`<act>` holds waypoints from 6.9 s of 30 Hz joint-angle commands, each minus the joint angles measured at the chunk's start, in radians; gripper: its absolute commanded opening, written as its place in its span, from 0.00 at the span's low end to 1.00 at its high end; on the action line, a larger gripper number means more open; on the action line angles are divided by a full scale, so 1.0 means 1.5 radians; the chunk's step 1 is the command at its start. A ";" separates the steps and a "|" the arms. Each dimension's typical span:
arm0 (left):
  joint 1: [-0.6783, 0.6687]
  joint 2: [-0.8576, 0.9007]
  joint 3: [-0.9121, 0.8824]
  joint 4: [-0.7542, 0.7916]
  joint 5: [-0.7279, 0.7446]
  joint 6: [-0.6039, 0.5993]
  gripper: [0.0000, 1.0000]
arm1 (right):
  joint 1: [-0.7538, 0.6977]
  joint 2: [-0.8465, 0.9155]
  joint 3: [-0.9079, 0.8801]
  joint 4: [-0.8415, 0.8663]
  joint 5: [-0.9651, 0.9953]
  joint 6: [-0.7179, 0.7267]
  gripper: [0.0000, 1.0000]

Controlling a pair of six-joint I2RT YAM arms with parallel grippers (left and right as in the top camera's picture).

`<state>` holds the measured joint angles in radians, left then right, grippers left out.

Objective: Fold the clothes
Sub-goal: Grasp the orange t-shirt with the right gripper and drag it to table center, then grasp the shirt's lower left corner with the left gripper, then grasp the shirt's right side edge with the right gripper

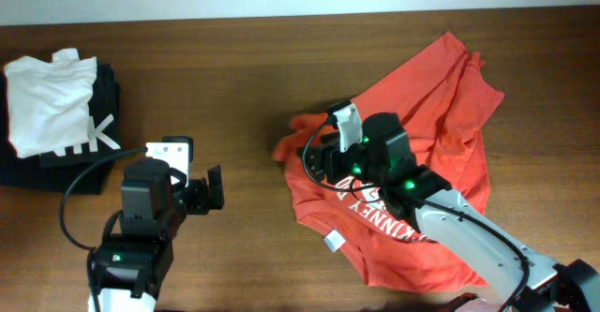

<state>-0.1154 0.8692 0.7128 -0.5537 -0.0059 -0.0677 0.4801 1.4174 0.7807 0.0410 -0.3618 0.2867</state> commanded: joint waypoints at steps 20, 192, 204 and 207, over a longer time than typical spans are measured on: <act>-0.105 0.490 0.011 0.321 0.305 -0.118 0.99 | -0.387 -0.248 0.007 -0.674 0.197 -0.061 0.99; 0.210 0.381 0.115 -0.302 -0.081 -0.275 0.00 | -0.298 0.273 0.139 -0.368 0.271 -0.077 0.57; 0.210 0.381 0.115 -0.303 -0.081 -0.275 0.00 | -0.298 0.281 0.138 -0.329 0.196 -0.101 0.04; 0.210 0.381 0.115 -0.303 -0.081 -0.275 0.00 | -0.299 0.271 0.142 -0.380 0.196 -0.101 0.04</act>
<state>0.1932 1.4464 0.8917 -1.0084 -0.1307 -0.4683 0.0277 1.8095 0.9985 -0.4610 -0.0536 0.1314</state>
